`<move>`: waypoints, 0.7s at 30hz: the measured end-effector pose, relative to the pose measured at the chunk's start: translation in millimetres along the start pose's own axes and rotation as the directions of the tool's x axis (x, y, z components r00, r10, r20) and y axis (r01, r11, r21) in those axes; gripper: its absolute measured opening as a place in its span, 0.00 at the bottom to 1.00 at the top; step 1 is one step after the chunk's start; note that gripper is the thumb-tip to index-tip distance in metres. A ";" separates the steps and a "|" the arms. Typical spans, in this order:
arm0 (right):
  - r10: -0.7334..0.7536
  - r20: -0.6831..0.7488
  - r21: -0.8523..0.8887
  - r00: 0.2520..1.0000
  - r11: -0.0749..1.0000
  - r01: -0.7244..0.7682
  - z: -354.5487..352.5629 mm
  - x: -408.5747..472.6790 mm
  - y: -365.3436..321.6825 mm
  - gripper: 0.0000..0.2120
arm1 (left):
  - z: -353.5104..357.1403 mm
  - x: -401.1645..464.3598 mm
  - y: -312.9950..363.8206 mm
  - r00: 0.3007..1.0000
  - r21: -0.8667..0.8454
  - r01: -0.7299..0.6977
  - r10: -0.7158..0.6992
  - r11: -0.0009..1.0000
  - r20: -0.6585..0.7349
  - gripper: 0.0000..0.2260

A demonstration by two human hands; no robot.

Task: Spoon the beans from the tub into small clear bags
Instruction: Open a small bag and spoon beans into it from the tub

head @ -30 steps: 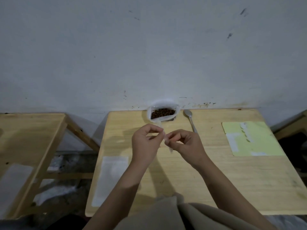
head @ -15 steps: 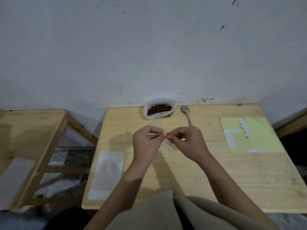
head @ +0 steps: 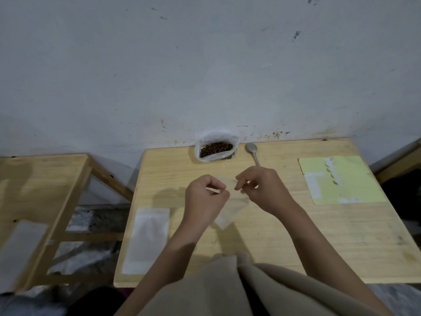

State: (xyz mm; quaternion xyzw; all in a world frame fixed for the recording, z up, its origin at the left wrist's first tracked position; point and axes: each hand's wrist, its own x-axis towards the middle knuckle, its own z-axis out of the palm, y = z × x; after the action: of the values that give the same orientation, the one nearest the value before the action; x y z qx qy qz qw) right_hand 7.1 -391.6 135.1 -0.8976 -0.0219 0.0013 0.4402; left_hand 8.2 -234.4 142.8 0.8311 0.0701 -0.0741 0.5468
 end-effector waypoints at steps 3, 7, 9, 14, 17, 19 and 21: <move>0.042 0.056 -0.050 0.998 0.998 -0.039 -1.2 3.8 -2.9 0.14 | 5.0 -2.6 4.1 0.996 0.013 -0.084 0.084 0.996 0.005 0.06; 0.112 -0.034 -0.023 0.993 0.993 -0.113 -7.4 5.7 -5.2 0.07 | 7.1 -1.2 -0.4 0.974 -0.035 -0.218 0.220 0.975 0.063 0.19; 0.152 -0.077 0.004 0.985 0.988 -0.153 -13.3 6.7 -5.2 0.06 | 4.6 4.5 -13.6 0.939 0.186 -0.343 0.327 0.921 0.112 0.33; 0.203 -0.036 0.114 0.978 0.974 -0.198 -20.5 9.6 -10.7 0.07 | 5.2 21.2 -53.8 0.896 0.501 -0.443 0.358 0.743 0.262 0.63; 0.216 0.035 0.129 0.976 0.967 -0.218 -23.0 12.8 -15.1 0.13 | 13.0 24.6 -64.5 0.900 0.476 -0.435 0.353 0.765 0.256 0.61; 0.213 0.064 0.111 0.975 0.969 -0.219 -26.0 14.8 -16.6 0.15 | 17.3 26.9 -69.8 0.894 0.478 -0.448 0.372 0.756 0.249 0.59; 0.206 0.077 0.069 0.976 0.975 -0.211 -29.6 17.0 -17.4 0.15 | 19.6 30.2 -75.4 0.883 0.480 -0.470 0.392 0.741 0.259 0.58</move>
State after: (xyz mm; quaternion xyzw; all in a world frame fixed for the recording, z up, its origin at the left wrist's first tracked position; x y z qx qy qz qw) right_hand 24.1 -403.7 167.2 -0.8769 0.0570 0.0796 0.4706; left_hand 22.0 -221.7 61.3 0.9349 -0.1862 -0.0203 0.3015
